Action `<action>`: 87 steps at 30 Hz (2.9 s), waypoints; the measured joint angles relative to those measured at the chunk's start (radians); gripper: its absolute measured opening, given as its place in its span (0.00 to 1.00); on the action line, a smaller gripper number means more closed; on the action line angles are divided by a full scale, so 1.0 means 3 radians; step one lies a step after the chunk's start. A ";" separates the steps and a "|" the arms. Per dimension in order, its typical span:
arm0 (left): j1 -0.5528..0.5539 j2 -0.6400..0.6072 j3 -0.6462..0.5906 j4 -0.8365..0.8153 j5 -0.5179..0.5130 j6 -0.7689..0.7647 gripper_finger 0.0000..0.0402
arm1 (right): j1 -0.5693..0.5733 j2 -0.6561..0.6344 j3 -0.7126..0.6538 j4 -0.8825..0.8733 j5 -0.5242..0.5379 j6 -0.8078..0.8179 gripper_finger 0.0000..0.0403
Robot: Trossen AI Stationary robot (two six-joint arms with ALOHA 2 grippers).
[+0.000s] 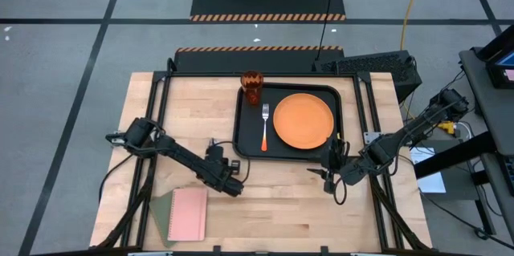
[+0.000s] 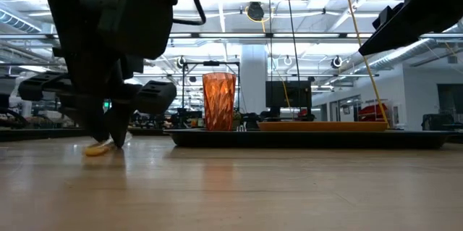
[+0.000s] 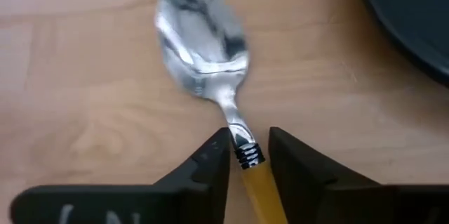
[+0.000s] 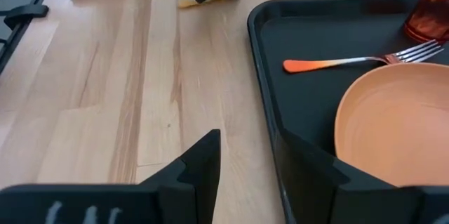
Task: Pick and place plate/cup/fork/spoon on tray
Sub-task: Put the yellow spoon on the black serving tray to the left of the orange fork
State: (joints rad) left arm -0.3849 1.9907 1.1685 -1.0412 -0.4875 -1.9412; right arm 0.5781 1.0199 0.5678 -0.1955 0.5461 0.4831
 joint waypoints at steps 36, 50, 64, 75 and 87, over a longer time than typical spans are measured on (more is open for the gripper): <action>0.0057 -0.0342 0.0004 -0.0070 -0.0259 0.0799 0.11 | -0.0002 -0.0001 0.0001 -0.0010 -0.0001 -0.0113 0.32; 0.0245 -0.0651 0.0020 0.0664 -0.0704 0.1353 0.11 | -0.0002 -0.0002 0.0001 -0.0023 -0.0001 -0.0193 0.32; 0.0800 -0.0683 0.0023 0.2167 -0.0738 0.2663 0.10 | -0.0003 -0.0190 0.0001 -0.0079 -0.0001 -0.0497 0.32; 0.1047 -0.0614 0.0021 0.2350 -0.0830 0.2599 0.10 | -0.0002 -0.0586 0.0001 -0.0483 0.0008 -0.0624 0.32; 0.1119 -0.0161 0.0020 0.2678 -0.0879 0.2350 0.10 | -0.0002 -0.0760 0.0001 -0.0712 0.0009 -0.0678 0.32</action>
State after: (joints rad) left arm -0.0491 1.9426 1.1746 -0.2379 -0.7513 -1.2361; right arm 0.5775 0.7918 0.5682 -0.4091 0.5488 0.2797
